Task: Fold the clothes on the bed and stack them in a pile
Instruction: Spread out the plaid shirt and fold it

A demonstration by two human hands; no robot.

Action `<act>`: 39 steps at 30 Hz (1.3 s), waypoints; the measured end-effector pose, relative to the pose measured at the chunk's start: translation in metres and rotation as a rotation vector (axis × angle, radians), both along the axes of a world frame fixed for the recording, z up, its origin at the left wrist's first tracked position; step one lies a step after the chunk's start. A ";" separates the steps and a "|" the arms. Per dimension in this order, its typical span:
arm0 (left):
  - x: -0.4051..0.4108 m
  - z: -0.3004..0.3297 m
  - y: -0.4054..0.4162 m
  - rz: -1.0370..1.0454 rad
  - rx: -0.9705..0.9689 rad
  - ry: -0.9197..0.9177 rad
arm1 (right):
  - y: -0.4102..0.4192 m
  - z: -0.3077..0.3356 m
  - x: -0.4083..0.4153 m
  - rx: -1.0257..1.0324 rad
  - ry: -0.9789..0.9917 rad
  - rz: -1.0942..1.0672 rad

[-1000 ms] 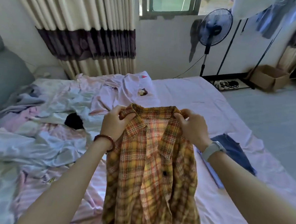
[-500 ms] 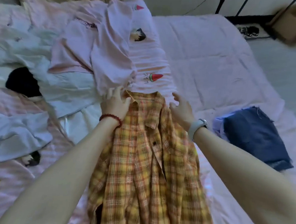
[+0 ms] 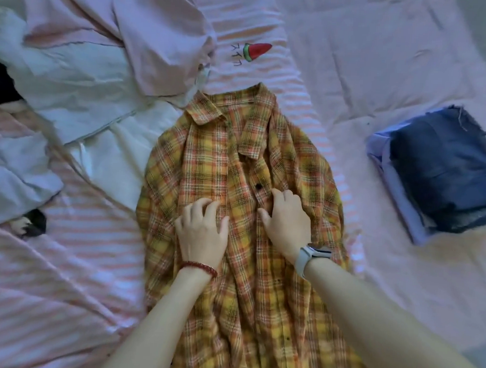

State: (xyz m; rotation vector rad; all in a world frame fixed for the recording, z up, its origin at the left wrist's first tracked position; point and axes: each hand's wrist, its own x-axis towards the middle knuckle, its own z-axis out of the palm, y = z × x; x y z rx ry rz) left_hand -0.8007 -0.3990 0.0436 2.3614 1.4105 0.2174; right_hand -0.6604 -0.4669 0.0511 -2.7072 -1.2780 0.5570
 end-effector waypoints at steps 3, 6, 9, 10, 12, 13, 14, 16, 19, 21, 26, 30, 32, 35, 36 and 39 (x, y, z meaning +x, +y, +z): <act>-0.008 -0.012 -0.010 0.044 -0.092 0.140 | 0.005 0.002 -0.005 0.022 -0.010 -0.023; -0.011 -0.019 -0.004 0.081 -0.155 0.196 | 0.008 0.011 -0.008 0.192 0.104 -0.130; -0.012 -0.010 0.010 0.162 -0.250 -0.084 | 0.017 0.022 -0.011 0.372 0.257 -0.156; -0.013 -0.005 0.014 0.196 -0.274 -0.196 | 0.023 0.024 -0.012 0.400 0.324 -0.136; -0.018 0.007 0.019 0.274 -0.270 -0.371 | 0.034 0.023 -0.015 0.360 0.514 -0.109; -0.021 0.013 0.020 0.315 -0.256 -0.422 | 0.037 0.021 -0.016 0.281 0.606 -0.099; -0.023 0.018 0.020 0.352 -0.247 -0.450 | 0.037 0.019 -0.017 0.179 0.671 -0.082; -0.025 0.026 0.020 0.366 -0.273 -0.465 | 0.027 0.013 -0.020 0.018 0.726 -0.064; -0.017 0.025 0.016 0.151 -0.459 -0.314 | -0.008 0.006 -0.029 -0.014 0.738 -0.110; -0.009 0.021 0.015 -0.007 -0.539 -0.156 | -0.032 0.003 -0.034 -0.024 0.731 -0.120; 0.023 0.024 0.051 0.024 -0.400 -0.274 | -0.034 0.017 -0.017 0.177 0.596 -0.164; 0.058 0.025 0.093 -0.012 -0.400 -0.254 | 0.005 0.035 0.009 0.319 0.396 -0.058; 0.075 0.020 0.106 -0.035 -0.423 -0.233 | 0.018 0.035 0.022 0.287 0.230 0.030; 0.100 0.010 0.118 -0.028 -0.452 -0.197 | 0.024 0.026 0.041 0.161 -0.020 0.072; 0.108 0.006 0.120 -0.017 -0.471 -0.173 | 0.025 0.022 0.046 0.132 -0.039 0.036; 0.125 -0.004 0.125 0.032 -0.472 -0.095 | 0.025 0.011 0.060 0.102 -0.023 -0.090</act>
